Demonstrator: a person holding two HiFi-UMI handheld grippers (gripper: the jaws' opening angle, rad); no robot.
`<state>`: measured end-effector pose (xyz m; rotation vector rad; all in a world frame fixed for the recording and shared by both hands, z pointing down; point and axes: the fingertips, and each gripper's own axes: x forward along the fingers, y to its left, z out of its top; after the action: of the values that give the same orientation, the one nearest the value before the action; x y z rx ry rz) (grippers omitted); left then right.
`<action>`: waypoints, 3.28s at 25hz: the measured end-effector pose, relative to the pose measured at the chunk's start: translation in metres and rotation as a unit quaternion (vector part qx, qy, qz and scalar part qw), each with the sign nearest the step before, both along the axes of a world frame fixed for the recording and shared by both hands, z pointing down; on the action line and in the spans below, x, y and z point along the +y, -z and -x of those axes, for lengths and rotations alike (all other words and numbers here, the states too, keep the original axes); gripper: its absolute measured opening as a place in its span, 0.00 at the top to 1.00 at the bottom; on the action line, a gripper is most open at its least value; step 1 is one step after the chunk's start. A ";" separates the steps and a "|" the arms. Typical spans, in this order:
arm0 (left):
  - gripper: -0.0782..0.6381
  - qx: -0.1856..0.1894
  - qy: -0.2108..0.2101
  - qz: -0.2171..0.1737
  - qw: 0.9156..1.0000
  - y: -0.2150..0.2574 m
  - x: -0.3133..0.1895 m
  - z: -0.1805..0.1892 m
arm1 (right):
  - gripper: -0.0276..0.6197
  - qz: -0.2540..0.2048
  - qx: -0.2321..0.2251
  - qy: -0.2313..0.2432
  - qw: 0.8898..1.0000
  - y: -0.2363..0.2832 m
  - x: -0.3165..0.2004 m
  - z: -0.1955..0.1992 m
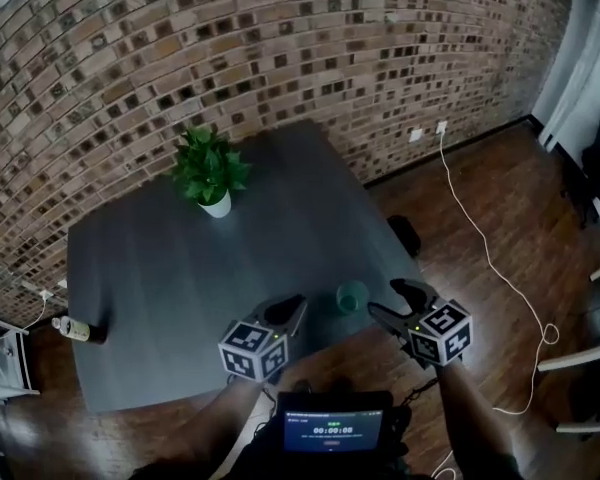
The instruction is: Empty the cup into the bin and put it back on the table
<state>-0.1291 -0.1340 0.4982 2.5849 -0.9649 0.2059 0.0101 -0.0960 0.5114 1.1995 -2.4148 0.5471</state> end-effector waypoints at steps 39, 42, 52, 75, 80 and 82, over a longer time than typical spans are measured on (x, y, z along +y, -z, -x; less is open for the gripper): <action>0.72 -0.046 0.081 0.102 0.990 -0.119 0.003 0.008 | 0.32 0.033 0.076 0.118 0.990 -0.132 -0.024 0.035; 0.72 -0.045 0.078 0.098 0.991 -0.121 0.007 0.008 | 0.32 0.022 0.069 0.116 0.991 -0.137 -0.025 0.037; 0.72 -0.029 0.082 0.089 0.992 -0.118 0.003 0.012 | 0.32 -0.013 0.066 0.109 0.992 -0.141 -0.037 0.043; 0.76 -0.015 0.067 0.038 0.997 -0.101 -0.010 0.007 | 0.36 -0.084 0.031 0.072 0.993 -0.119 -0.046 0.043; 0.76 -0.006 0.066 0.019 0.998 -0.067 -0.017 0.011 | 0.36 -0.088 0.026 0.065 0.994 -0.088 -0.041 0.043; 0.76 -0.006 0.063 0.014 0.998 -0.055 -0.020 0.010 | 0.36 -0.089 0.024 0.062 0.994 -0.073 -0.040 0.042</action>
<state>-0.1393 -0.1535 0.5533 2.4892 -1.1173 0.1989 -0.0316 -0.1361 0.5849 1.1085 -2.5184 0.2668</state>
